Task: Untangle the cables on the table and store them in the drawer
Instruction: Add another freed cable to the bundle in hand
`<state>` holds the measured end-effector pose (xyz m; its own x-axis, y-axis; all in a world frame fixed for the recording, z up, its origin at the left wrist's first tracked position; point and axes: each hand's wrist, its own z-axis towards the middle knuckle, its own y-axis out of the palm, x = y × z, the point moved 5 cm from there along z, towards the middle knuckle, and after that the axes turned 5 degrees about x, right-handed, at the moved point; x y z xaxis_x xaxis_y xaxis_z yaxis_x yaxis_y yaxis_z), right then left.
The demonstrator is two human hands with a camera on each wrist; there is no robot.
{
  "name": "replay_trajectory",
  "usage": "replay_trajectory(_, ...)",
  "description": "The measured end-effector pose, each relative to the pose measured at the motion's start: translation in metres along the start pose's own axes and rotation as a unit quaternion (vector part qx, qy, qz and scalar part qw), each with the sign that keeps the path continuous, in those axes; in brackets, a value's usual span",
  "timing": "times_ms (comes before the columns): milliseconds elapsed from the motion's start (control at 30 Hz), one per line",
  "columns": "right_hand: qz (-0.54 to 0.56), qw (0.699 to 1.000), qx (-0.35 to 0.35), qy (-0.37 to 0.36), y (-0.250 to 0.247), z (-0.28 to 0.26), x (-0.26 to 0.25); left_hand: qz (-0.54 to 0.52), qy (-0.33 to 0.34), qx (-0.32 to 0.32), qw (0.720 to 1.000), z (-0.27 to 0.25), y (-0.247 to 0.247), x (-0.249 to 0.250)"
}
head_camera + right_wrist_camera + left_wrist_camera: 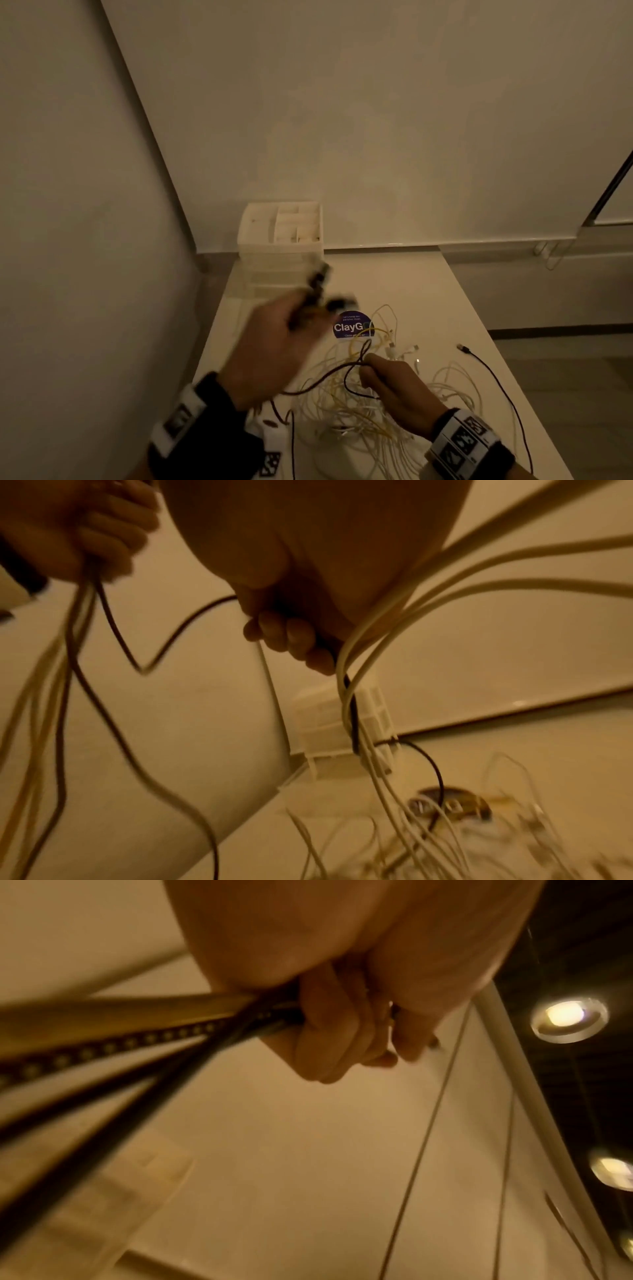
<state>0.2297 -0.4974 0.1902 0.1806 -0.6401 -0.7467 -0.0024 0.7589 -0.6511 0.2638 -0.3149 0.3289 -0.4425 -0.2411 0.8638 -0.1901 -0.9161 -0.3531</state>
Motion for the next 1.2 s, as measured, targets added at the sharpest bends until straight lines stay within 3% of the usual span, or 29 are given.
replay_trajectory(100,0.009,1.000,-0.009,-0.015,-0.009,0.003,-0.019,0.081,-0.004,-0.077,0.994,-0.016,0.051,-0.021)
replay_trajectory(233,0.026,0.999,0.031,0.000,-0.025,0.003,-0.018,0.048,-0.060,-0.073,0.994,-0.013,0.075,-0.038)
replay_trajectory(400,0.070,0.995,0.070,0.009,-0.034,0.001,-0.009,0.100,-0.030,-0.065,0.992,-0.005,0.083,-0.034)
replay_trajectory(533,0.123,0.988,0.089,0.000,-0.031,0.000,-0.006,0.097,0.005,-0.001,0.995,0.009,0.075,-0.029)
replay_trajectory(667,0.069,0.993,0.089,-0.039,-0.022,0.002,0.003,0.080,0.025,0.094,0.992,0.022,0.050,-0.021)
replay_trajectory(800,0.058,0.995,0.081,0.032,-0.007,-0.003,0.046,0.040,0.053,0.205,0.976,0.035,0.007,0.005)
replay_trajectory(933,0.097,0.985,0.096,0.108,0.002,-0.011,0.076,0.009,0.035,0.319,0.947,0.047,-0.041,0.006)
replay_trajectory(1000,0.093,0.982,0.106,0.128,0.000,-0.012,0.082,0.032,0.026,0.327,0.944,0.051,-0.055,-0.001)
replay_trajectory(1200,0.106,0.982,0.121,0.095,-0.020,0.002,0.068,0.148,-0.015,0.252,0.956,0.037,-0.036,-0.020)
